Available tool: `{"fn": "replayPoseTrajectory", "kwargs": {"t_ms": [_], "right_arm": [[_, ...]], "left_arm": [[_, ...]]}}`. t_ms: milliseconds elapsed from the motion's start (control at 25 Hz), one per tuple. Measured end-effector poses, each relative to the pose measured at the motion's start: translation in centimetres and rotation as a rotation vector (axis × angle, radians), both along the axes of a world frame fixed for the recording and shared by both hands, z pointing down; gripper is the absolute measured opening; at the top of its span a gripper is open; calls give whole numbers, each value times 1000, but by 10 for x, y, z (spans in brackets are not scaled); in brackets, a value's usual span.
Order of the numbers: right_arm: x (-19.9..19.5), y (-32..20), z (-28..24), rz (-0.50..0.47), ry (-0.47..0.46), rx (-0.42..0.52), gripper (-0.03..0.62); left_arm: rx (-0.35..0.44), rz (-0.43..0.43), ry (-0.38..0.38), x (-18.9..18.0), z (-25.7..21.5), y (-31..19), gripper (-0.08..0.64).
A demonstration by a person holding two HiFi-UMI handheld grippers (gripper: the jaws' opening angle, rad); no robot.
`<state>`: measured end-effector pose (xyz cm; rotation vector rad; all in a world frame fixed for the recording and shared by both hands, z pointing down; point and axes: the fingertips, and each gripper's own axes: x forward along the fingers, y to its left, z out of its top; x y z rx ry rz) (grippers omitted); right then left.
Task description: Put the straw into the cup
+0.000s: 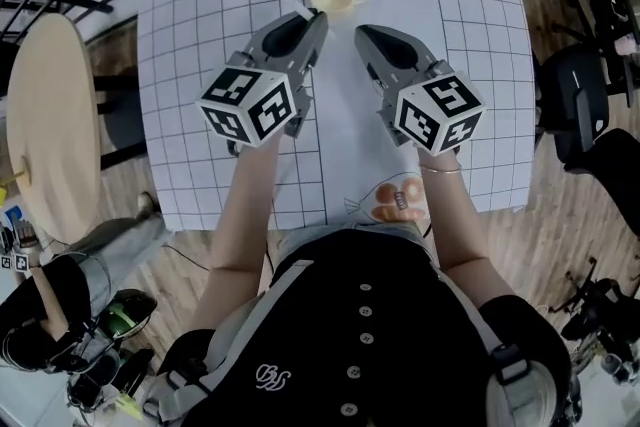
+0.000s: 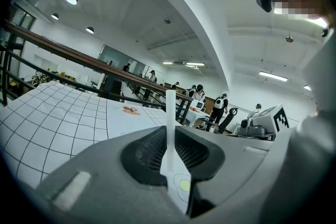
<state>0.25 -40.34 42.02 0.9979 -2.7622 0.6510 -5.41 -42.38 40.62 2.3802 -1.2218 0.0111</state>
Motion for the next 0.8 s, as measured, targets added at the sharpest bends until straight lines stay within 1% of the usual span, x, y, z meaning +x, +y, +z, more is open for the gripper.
{"fn": "replayPoseTrajectory", "kwargs": {"t_ms": [120, 200, 280, 440, 520, 720, 800], "right_arm": [[0, -13, 4, -2, 3, 3, 0], [0, -20, 7, -6, 11, 5, 0], [0, -27, 8, -5, 12, 5, 0], [0, -41, 11, 1, 8, 2, 0], [0, -47, 14, 2, 7, -2, 0], [-2, -52, 26, -2, 14, -26, 0], [-1, -52, 32, 0, 21, -37, 0]], "left_arm": [[12, 15, -7, 3, 3, -12, 46], [25, 21, -26, 5, 4, -19, 46], [39, 18, -40, 5, 3, -27, 46], [63, 4, -38, 3, 2, -45, 48], [70, 0, -51, 3, 4, -53, 48], [50, 0, -71, 5, 19, -64, 48], [38, -3, -91, 6, 27, -66, 48]]}}
